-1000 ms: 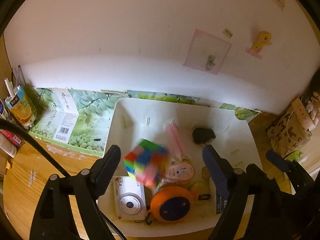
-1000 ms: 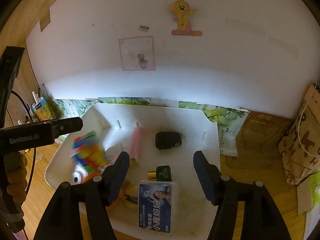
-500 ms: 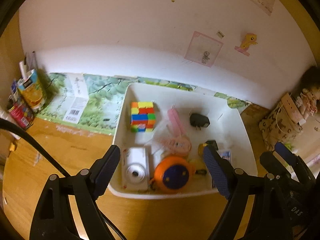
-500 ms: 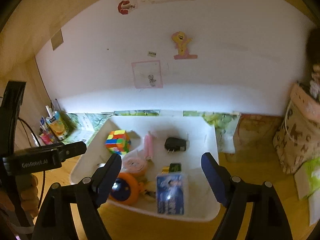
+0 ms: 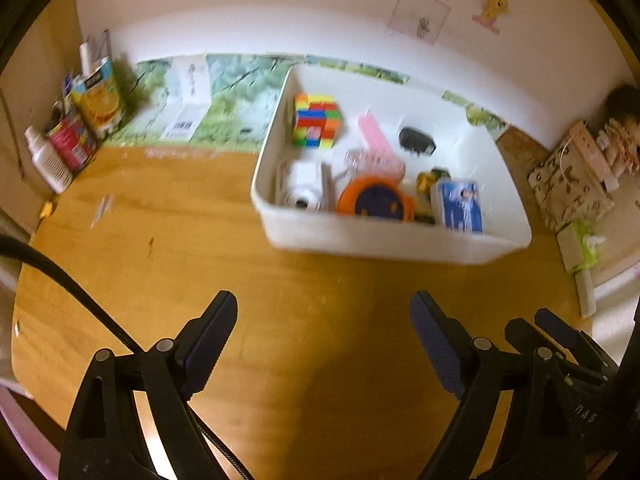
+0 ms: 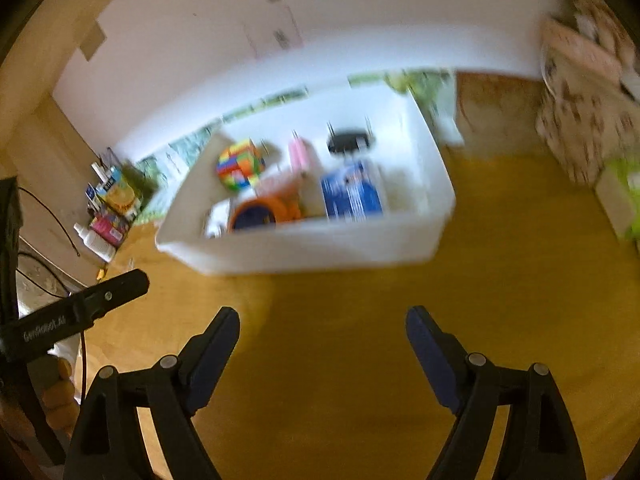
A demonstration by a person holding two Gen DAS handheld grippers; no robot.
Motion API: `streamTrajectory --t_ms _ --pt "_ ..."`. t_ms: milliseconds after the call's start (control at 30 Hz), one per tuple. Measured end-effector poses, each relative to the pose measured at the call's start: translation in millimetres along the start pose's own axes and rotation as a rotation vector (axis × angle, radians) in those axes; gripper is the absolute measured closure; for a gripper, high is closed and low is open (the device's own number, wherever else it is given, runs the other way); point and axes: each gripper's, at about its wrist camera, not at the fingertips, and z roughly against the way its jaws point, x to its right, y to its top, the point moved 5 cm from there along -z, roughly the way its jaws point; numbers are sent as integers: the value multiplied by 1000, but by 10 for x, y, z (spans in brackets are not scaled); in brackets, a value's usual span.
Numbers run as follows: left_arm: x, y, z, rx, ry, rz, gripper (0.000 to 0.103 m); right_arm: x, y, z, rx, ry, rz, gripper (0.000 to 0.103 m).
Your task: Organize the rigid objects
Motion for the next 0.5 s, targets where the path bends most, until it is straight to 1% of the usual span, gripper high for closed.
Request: streamTrajectory --t_ms 100,200,267,367,433,500 --pt "-38 -167 89 -34 19 8 13 29 -147 98 -44 -28 -20 17" --pt "-61 -303 201 -62 21 23 13 30 -226 266 -71 -48 -20 17" --pt "-47 -338 309 -64 27 20 13 9 -227 418 -65 -46 -14 15" --pt "17 -314 531 -29 15 10 11 -60 -181 617 -54 -31 -1 0" --pt "59 -280 656 -6 10 4 8 -122 -146 719 -37 -21 18 0" --pt "124 -251 797 29 14 -13 1 -206 -120 820 -17 -22 56 0"
